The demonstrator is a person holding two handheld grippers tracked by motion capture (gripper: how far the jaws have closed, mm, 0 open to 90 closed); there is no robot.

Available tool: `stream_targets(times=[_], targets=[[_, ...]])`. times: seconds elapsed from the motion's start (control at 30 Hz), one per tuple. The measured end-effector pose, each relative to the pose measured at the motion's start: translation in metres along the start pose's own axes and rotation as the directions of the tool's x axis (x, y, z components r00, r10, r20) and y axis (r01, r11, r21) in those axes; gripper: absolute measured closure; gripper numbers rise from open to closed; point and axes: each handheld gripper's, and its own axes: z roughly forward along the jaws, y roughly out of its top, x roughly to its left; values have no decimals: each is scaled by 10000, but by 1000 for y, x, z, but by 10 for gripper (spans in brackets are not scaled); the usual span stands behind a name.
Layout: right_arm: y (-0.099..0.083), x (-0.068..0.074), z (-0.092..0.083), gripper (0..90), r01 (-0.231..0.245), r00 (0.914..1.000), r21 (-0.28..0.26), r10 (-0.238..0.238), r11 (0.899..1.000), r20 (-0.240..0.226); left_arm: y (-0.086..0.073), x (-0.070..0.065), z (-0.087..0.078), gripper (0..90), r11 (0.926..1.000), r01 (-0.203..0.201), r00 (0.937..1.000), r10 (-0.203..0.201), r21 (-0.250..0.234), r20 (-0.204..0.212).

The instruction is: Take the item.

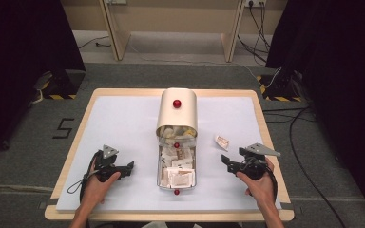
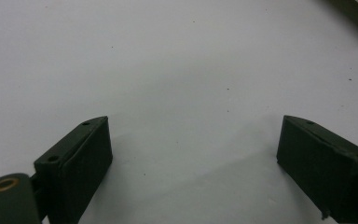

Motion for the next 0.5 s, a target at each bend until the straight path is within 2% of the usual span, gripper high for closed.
stream_targets(times=[0.5], targets=[[-11,5,-2,194,37,9999,114,-36,9999,-135,0,0,0,92,10000,-5,10000,5,0,-2]])
